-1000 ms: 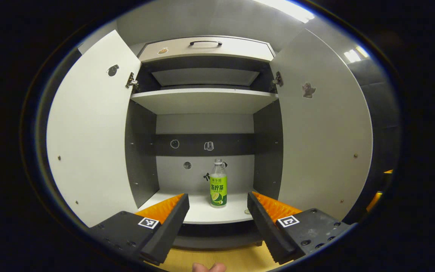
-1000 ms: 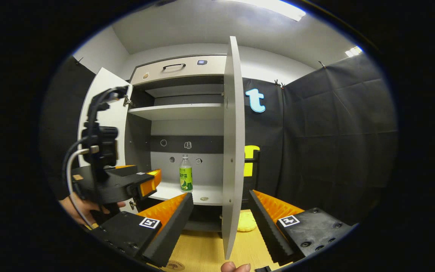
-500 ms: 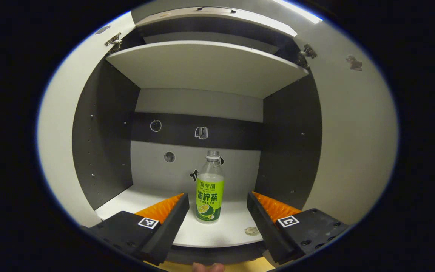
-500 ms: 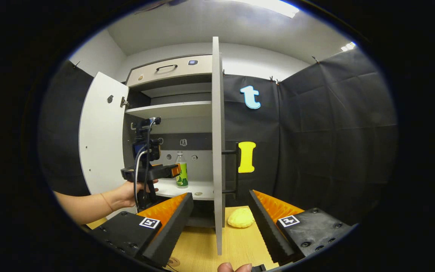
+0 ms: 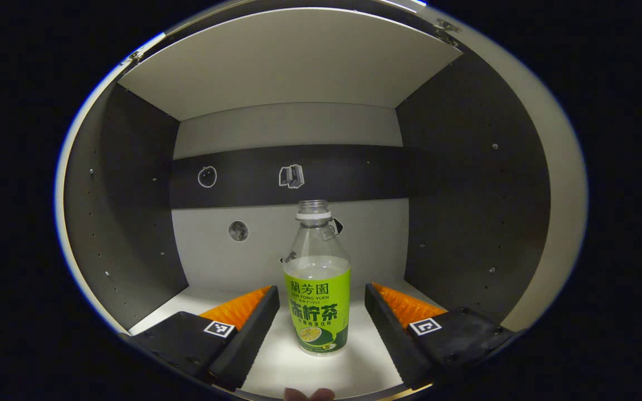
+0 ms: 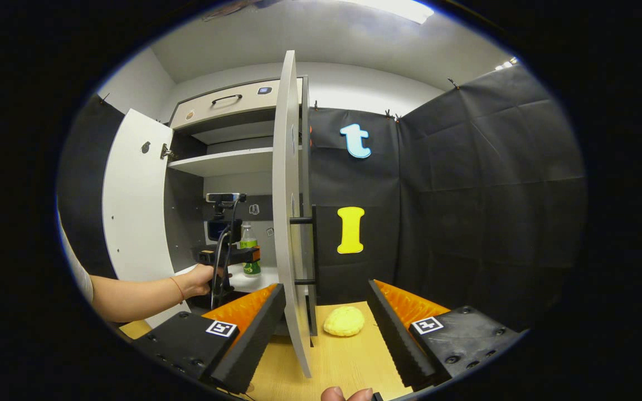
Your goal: Grasp the bottle in the cabinet with the left hand and place it on the coaster, then close the right door with the right hand and the left door with the left hand.
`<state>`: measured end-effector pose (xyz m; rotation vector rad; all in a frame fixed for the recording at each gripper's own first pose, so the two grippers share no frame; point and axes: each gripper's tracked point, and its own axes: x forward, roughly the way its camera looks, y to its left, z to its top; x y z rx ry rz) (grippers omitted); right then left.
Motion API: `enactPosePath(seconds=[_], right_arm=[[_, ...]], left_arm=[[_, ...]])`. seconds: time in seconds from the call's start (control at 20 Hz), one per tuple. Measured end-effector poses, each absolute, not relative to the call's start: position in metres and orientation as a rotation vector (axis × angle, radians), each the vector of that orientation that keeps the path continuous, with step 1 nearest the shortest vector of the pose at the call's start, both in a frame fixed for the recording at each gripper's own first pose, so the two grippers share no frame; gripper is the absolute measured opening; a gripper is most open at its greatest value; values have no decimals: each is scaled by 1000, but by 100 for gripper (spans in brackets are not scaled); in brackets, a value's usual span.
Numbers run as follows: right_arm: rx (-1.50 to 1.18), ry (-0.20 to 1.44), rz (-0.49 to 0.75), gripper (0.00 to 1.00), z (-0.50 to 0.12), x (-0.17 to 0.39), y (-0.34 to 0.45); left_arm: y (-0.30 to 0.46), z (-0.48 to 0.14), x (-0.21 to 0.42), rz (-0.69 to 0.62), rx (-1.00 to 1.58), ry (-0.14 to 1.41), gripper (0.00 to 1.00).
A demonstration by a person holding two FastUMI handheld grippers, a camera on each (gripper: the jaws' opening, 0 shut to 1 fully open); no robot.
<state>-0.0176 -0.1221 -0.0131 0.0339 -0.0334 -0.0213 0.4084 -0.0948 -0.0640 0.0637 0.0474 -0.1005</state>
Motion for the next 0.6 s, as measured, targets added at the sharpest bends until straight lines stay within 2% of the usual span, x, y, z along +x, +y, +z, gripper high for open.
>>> enactPosePath(seconds=[0.35, 0.45, 0.6], right_arm=[[39, -26, -30, 98, -15, -15, -127], [40, -32, -39, 100, -13, -16, -129], [45, -34, -44, 98, -12, -20, -131]], left_arm=[[-97, -48, 423, -89, 69, 33, 96], [-96, -48, 423, -92, 65, 34, 82], [-94, -47, 418, -96, 53, 47, 79]])
